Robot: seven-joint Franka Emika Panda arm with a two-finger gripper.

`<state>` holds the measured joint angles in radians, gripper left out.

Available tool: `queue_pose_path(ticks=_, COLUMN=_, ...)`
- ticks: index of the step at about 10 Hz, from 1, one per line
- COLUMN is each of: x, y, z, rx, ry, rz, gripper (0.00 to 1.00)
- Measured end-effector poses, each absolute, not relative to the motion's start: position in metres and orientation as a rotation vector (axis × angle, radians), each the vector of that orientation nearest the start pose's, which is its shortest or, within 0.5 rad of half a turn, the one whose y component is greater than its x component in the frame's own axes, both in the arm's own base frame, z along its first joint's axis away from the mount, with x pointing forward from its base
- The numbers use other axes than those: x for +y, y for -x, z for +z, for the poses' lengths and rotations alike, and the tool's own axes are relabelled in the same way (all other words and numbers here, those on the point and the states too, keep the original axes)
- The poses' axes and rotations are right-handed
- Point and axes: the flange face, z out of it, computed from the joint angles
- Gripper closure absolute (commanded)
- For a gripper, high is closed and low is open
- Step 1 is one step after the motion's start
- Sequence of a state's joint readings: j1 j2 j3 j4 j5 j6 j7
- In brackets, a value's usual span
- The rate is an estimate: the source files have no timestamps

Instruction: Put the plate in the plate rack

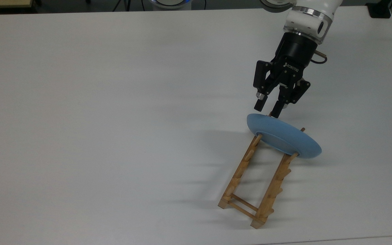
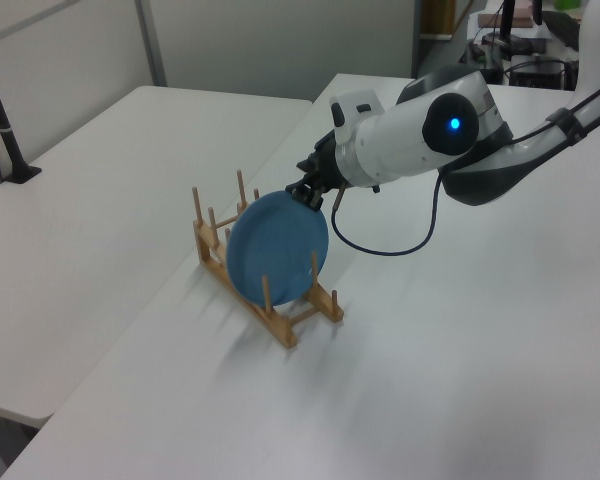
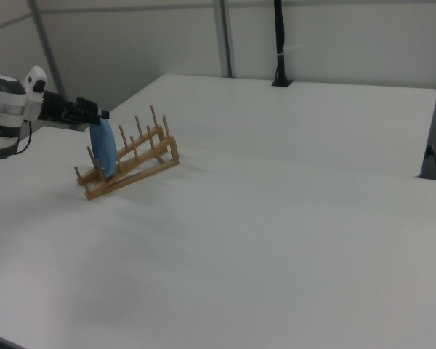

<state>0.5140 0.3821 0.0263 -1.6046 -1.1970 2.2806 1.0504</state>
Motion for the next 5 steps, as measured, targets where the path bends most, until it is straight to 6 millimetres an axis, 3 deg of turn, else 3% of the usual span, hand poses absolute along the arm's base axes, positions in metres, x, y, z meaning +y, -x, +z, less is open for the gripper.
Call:
queue_pose_path(ticks=3, x=0.335, y=-0.615, z=0.497, rx=-0.074, ry=3.202, rz=-1.363, gripper=0.0)
queue_pose_path(ticks=4, x=0.318, y=-0.615, z=0.518, rx=-0.005, ry=3.216, rz=-1.208, gripper=0.0)
queue_pose_path(ticks=5, x=0.288, y=-0.615, z=0.543, rx=0.061, ry=3.228, rz=-1.039, gripper=0.0)
